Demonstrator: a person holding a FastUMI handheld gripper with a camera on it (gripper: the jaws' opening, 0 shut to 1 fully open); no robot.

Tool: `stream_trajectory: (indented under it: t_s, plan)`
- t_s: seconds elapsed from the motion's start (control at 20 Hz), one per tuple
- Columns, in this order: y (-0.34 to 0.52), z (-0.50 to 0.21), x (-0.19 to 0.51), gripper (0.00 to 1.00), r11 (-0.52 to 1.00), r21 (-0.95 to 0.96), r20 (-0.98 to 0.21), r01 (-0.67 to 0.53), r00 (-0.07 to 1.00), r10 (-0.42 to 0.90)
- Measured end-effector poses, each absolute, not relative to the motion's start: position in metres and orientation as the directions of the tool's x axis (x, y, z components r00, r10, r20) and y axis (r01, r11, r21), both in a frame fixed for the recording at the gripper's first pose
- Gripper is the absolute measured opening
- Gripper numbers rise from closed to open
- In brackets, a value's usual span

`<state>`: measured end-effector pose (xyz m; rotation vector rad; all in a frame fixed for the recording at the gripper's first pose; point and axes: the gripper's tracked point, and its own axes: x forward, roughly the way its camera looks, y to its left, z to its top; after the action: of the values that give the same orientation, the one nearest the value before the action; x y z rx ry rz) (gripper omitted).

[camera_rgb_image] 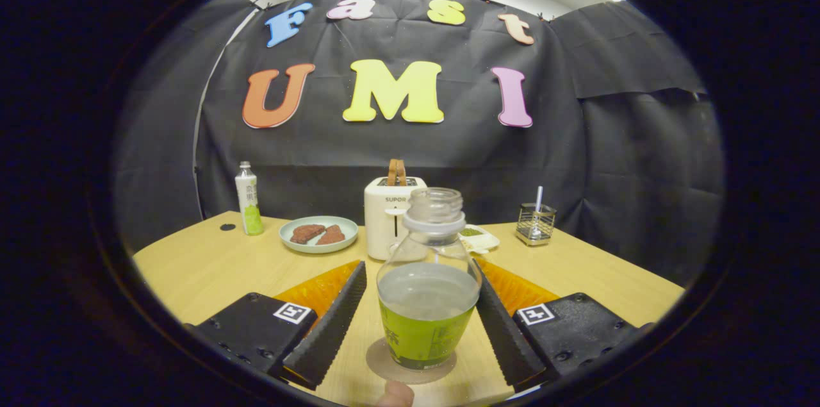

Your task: Take the bottle from table, then pour the juice into the cup, finally place the bottle on the coaster

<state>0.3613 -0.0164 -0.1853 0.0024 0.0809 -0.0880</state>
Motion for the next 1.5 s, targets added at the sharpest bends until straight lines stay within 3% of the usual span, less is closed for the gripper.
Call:
stream_trajectory:
  t_s: [0.75, 1.1, 1.5]
  plan:
    - [-0.019, -0.075, 0.274, 1.00, 0.999, -0.010, 0.036, 0.045, 0.998, -0.044]
    - [-0.065, -0.038, 0.211, 1.00, 0.986, -0.112, 0.046, 0.121, 0.992, -0.117]
    - [-0.072, 0.000, 0.119, 1.00, 0.984, -0.120, 0.080, 0.131, 0.989, -0.122]
